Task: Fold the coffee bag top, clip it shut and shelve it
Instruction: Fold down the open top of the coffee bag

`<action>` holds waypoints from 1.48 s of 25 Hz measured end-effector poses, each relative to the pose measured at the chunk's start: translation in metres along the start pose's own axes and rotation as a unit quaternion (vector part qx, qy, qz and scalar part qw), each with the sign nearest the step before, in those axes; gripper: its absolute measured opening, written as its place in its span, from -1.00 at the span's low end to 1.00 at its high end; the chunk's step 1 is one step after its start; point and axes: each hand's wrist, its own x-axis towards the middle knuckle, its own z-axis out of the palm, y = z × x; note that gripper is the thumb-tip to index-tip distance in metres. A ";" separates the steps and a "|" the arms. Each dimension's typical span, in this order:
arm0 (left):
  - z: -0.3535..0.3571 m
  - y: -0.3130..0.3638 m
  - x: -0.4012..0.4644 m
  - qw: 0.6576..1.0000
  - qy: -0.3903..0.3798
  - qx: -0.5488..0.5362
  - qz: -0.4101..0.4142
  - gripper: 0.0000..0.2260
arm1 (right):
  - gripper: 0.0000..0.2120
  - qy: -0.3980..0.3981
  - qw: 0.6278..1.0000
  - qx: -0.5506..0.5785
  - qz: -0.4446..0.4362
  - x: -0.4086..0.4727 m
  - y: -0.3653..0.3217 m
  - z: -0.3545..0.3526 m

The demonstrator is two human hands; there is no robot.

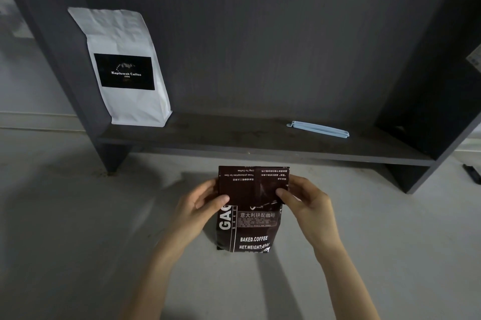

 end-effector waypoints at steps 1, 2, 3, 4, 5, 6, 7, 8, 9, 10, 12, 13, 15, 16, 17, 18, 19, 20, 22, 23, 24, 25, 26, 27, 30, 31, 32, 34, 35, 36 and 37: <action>0.000 -0.002 0.001 1.000 0.005 0.007 0.003 -0.75 | -0.79 0.007 1.000 -0.004 0.000 0.000 0.001 0.000; 0.001 -0.003 0.003 1.000 0.008 0.017 0.008 -0.78 | -0.82 0.014 1.000 -0.005 0.001 0.001 0.002 0.001; 0.003 -0.005 0.004 0.999 0.011 0.028 0.014 -0.81 | -0.85 0.020 1.000 -0.005 0.001 0.001 0.003 0.000; 0.005 -0.006 0.004 0.999 0.017 0.033 0.020 -0.84 | -0.87 0.026 1.000 -0.007 0.002 0.001 0.004 0.000; 0.006 -0.008 0.005 0.999 0.027 0.039 0.024 -0.87 | -0.89 0.031 0.999 -0.008 0.002 0.000 0.004 0.000; 0.008 -0.009 0.005 0.998 0.038 0.043 0.028 -0.90 | -0.89 0.035 0.999 -0.006 0.002 0.000 0.004 0.000; 0.009 -0.010 0.006 0.997 0.048 0.045 0.030 -0.93 | -0.86 0.039 0.999 -0.004 0.002 -0.001 0.003 0.000; 0.009 -0.012 0.007 0.997 0.055 0.047 0.032 -0.96 | -0.83 0.043 0.999 -0.001 -0.001 -0.002 0.002 0.000; 0.010 -0.013 0.008 0.996 0.063 0.052 0.032 -0.96 | -0.81 0.047 0.999 -0.001 -0.006 -0.003 0.002 0.000; 0.010 -0.015 0.008 0.996 0.070 0.053 0.032 -0.92 | -0.81 0.049 0.999 -0.002 -0.011 -0.004 0.002 0.000; 0.009 -0.017 0.008 0.995 0.083 0.055 0.030 -0.82 | -0.84 0.043 0.999 -0.007 -0.018 -0.004 0.003 0.002; 0.009 -0.017 0.009 0.994 0.088 0.057 0.027 -0.82 | -0.86 0.040 0.999 -0.006 -0.019 -0.004 0.003 0.003; 0.010 -0.016 0.010 0.994 0.091 0.055 0.021 -0.91 | -0.83 0.041 0.999 -0.001 -0.021 -0.002 0.005 0.004; 0.011 -0.015 0.010 0.994 0.091 0.052 0.018 -0.96 | -0.81 0.044 0.999 0.004 -0.019 -0.001 0.006 0.004; 0.013 -0.014 0.010 0.995 0.091 0.047 0.017 -0.96 | -0.80 0.048 0.999 0.009 -0.017 0.000 0.007 0.004; 0.014 -0.014 0.009 0.995 0.092 0.039 0.017 -0.94 | -0.79 0.050 0.999 0.016 -0.015 0.001 0.008 0.004; 0.014 -0.013 0.009 0.995 0.092 0.028 0.017 -0.92 | -0.79 0.050 0.998 0.026 -0.013 0.002 0.007 0.004; 0.015 -0.013 0.011 0.996 0.091 0.016 0.012 -0.92 | -0.79 0.049 0.998 0.036 -0.011 0.003 0.007 0.004; 0.015 -0.012 0.015 0.995 0.094 0.015 0.002 -0.92 | -0.79 0.049 0.998 0.039 -0.010 0.006 0.006 0.002; 0.016 -0.011 0.019 0.995 0.096 0.023 0.002 -0.92 | -0.80 0.050 0.998 0.034 -0.014 0.008 0.004 0.000; 0.017 -0.010 0.022 0.995 0.099 0.028 0.004 -0.91 | -0.81 0.052 0.998 0.031 -0.019 0.010 0.001 -0.002; 0.019 -0.008 0.027 0.994 0.102 0.027 0.006 -0.90 | -0.83 0.057 0.998 0.029 -0.025 0.014 -0.001 -0.004; 0.022 -0.007 0.032 0.994 0.104 0.022 0.009 -0.90 | -0.83 0.063 0.997 0.029 -0.031 0.019 -0.003 -0.007; 0.024 -0.006 0.038 0.994 0.105 0.020 0.013 -0.91 | -0.83 0.070 0.997 0.027 -0.035 0.023 -0.003 -0.009; 0.032 -0.008 0.052 0.995 0.098 0.027 0.017 -0.86 | -0.79 0.077 0.996 0.011 -0.035 0.034 0.002 -0.013; 0.033 -0.012 0.055 0.995 0.099 0.026 0.013 -0.85 | -0.79 0.075 0.997 0.010 -0.029 0.036 0.005 -0.012; 0.034 -0.015 0.058 0.994 0.104 0.027 0.009 -0.86 | -0.79 0.073 0.997 0.014 -0.024 0.038 0.008 -0.011; 0.036 -0.021 0.061 0.993 0.111 0.031 0.004 -0.88 | -0.81 0.073 0.997 0.022 -0.020 0.042 0.013 -0.009; 0.037 -0.023 0.063 0.993 0.112 0.033 0.003 -0.89 | -0.82 0.075 0.997 0.020 -0.018 0.044 0.015 -0.008; 0.038 -0.023 0.064 0.993 0.111 0.033 0.005 -0.89 | -0.83 0.076 0.997 0.019 -0.017 0.047 0.016 -0.008; 0.038 -0.022 0.065 0.993 0.110 0.034 0.008 -0.88 | -0.83 0.075 0.997 0.016 -0.016 0.049 0.016 -0.007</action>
